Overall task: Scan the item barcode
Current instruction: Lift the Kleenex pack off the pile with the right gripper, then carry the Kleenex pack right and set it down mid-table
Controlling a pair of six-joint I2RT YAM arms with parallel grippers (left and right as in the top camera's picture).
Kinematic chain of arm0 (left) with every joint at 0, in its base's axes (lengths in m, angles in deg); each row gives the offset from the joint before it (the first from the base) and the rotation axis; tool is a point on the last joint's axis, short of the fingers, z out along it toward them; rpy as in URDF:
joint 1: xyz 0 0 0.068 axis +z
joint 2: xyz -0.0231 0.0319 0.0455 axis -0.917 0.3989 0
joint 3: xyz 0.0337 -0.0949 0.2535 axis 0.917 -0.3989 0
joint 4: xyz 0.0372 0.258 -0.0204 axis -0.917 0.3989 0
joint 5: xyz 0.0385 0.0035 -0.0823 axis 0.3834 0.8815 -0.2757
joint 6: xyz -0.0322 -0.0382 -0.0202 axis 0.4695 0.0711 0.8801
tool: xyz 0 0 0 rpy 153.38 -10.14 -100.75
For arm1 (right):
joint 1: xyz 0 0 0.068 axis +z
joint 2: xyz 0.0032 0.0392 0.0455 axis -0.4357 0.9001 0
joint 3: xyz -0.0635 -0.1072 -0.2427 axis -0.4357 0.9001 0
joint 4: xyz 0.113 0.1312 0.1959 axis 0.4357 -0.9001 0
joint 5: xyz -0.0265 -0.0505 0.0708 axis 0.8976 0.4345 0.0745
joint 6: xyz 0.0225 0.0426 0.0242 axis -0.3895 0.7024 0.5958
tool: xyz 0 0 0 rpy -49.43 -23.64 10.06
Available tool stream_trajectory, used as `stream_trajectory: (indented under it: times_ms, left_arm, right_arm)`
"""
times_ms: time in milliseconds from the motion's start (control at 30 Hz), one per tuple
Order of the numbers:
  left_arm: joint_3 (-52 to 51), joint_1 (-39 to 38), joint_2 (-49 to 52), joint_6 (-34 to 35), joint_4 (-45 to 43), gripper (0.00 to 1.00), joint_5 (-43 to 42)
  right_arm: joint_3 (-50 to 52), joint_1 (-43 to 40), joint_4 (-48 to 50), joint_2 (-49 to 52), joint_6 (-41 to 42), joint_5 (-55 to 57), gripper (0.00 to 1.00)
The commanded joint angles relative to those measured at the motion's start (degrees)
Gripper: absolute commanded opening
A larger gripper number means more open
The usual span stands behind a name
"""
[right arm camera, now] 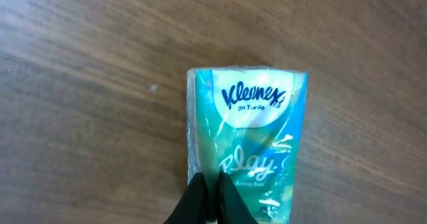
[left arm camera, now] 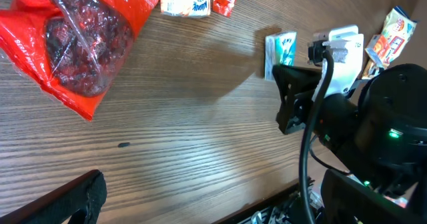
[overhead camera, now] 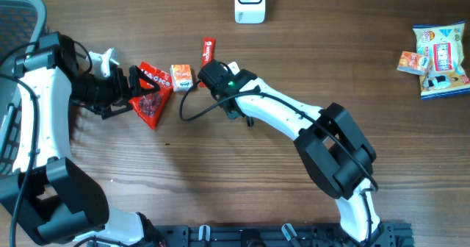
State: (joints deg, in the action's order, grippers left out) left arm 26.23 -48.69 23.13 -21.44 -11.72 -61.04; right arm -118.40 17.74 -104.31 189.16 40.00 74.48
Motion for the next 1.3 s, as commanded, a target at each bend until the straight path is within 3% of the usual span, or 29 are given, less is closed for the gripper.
stream_trajectory:
  times_ms: [0,167,267,400,567,733,833,1267]
  left_arm:
    - [0.2,0.0,-0.5,-0.9,0.0,1.0,0.0]
    - [0.2,0.0,-0.5,-0.9,0.0,1.0,0.0]
    - [0.2,0.0,-0.5,-0.9,0.0,1.0,0.0]
    - [0.2,0.1,-0.5,-0.9,0.0,1.0,0.0]
    - [0.2,0.0,-0.5,-0.9,0.0,1.0,0.0]
    - [0.2,0.1,-0.5,-0.9,0.0,1.0,0.0]
    - [0.2,0.0,-0.5,-0.9,0.0,1.0,0.0]
    - [0.2,0.0,-0.5,-0.9,0.0,1.0,0.0]
  right_arm:
    - [-4.8,-1.4,-2.5,-1.5,1.3,-5.4,0.04]
    - [-7.0,-7.6,-3.8,-7.0,1.1,-23.8,0.04]
    - [-6.4,-15.2,-3.9,-7.4,-2.9,-48.3,0.04]
    - [0.4,-22.8,0.4,-7.4,-7.2,-72.7,0.04]
    - [12.6,-29.3,10.5,-7.4,-6.0,-89.2,0.04]
    - [24.2,-32.2,28.2,-7.4,6.1,-95.6,0.04]
    - [27.6,-33.2,33.9,-7.4,10.8,-94.9,0.04]
    - [29.4,-37.8,26.8,-7.4,10.7,-81.7,0.05]
